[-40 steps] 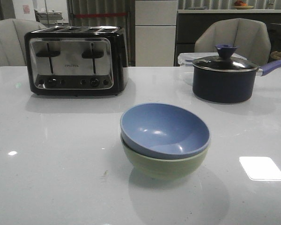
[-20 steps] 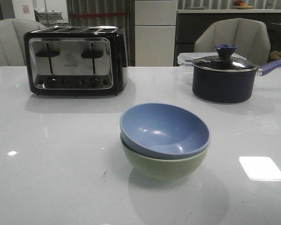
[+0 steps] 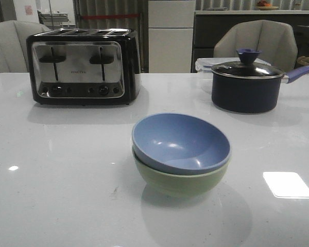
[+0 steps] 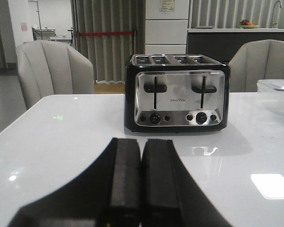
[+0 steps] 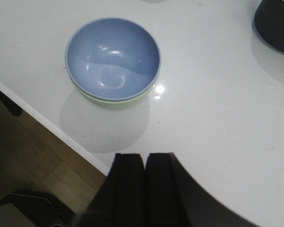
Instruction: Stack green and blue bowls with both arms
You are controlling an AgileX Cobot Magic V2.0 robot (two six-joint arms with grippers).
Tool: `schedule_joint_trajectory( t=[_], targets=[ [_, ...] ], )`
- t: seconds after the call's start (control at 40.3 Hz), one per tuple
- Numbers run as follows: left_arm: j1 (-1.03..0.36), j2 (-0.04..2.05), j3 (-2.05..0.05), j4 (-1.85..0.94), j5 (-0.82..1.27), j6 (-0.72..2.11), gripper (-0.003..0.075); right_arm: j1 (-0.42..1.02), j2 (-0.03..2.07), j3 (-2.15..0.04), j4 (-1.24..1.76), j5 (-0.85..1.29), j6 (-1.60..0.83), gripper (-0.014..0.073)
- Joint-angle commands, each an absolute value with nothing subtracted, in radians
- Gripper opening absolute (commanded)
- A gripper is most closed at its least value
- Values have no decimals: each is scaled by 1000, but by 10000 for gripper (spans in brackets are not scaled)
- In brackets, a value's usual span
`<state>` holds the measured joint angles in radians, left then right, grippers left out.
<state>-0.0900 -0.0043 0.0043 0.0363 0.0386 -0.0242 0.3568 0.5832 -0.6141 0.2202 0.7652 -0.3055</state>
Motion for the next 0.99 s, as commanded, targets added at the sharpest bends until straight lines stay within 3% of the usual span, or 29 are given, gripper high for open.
schedule_joint_trajectory(
  t=[0.0, 0.198, 0.57, 0.967],
  targets=[
    [-89, -26, 9, 30, -59, -35, 93, 352, 586, -643, 225, 701, -312, 57],
    [-89, -26, 9, 30, -59, -35, 93, 329, 546, -618, 205, 677, -317, 57],
    [-89, -26, 9, 30, -59, -35, 93, -10, 153, -218, 192, 233, -317, 57],
    [-89, -26, 9, 30, -59, -35, 93, -13, -30, 24, 220, 66, -317, 57]
  ],
)
